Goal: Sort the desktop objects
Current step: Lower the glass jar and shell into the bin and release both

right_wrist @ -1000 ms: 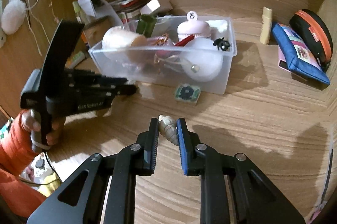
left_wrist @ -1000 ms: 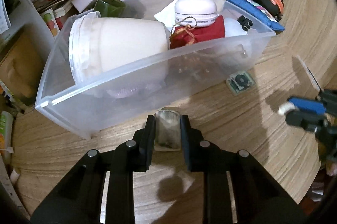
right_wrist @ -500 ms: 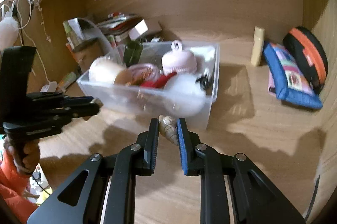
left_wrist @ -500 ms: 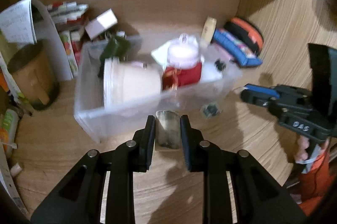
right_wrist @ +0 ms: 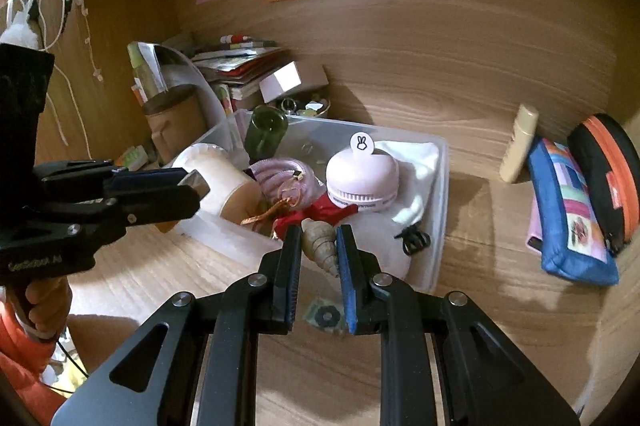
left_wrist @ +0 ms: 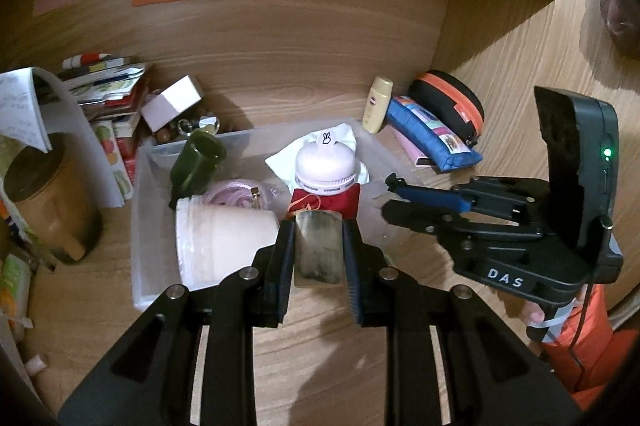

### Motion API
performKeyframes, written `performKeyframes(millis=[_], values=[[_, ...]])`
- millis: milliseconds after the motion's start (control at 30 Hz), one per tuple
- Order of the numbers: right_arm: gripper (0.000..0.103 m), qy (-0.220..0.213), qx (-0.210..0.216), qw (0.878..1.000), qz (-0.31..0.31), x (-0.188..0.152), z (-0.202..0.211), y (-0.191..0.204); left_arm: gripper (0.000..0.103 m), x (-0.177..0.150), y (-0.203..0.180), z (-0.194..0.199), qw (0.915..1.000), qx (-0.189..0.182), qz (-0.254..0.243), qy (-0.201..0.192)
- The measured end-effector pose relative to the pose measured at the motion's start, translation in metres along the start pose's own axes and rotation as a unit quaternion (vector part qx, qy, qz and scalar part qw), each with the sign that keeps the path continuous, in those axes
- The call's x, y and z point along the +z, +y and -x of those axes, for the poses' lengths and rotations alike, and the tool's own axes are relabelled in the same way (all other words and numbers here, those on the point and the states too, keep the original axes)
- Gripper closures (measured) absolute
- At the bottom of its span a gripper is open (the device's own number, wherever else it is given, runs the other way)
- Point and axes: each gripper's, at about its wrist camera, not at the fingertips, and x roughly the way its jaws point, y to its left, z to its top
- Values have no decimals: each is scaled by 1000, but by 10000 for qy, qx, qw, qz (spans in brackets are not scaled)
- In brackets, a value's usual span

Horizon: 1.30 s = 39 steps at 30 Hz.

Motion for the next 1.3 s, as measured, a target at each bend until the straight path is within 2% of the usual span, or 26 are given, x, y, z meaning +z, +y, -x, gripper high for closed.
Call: performKeyframes(millis=[100,233,333,500,633,733,800,900,1067,1133,1200,1300], values=[[87,78,0,10000,-30,5,-13,-3,80,4,2,-15,9999,-60,22,93],[87,137,38,9999,-95,5,-27,-5,80,5,2,-32,9998,154,-32,159],[87,134,78,9999,-74,4,-29,-5,80,3,2,-42,9995,126,-101,256],[87,100,213,9995,-207,3,-29,-10,80,1,1,-46,9995,127,-131,260],[86,26,75,9999,-98,2,-28,-6,79,1,1,-47,9996,107,-98,260],[79,-33,-160,9999,4,2,-27,-4,78,1,0,-47,9995,125,-87,284],[69,-56,-326,9995,21,2,-27,-5,77,1,0,-46,9995,128,-60,298],[67,-12,-245,9997,-84,3,-27,-9,70,2,-3,-38,9996,162,-110,195],[67,14,-118,9997,-229,5,-21,-12,46,4,-9,-12,9993,254,-220,-184],[62,-75,-162,9994,-280,7,-12,-13,40,6,-8,1,9985,325,-243,-356],[52,-214,-229,9988,-380,9,-1,-16,36,7,-4,12,9976,435,-245,-479],[46,-347,-409,9976,-440,9,14,-17,30,9,8,28,9964,570,-144,-617]])
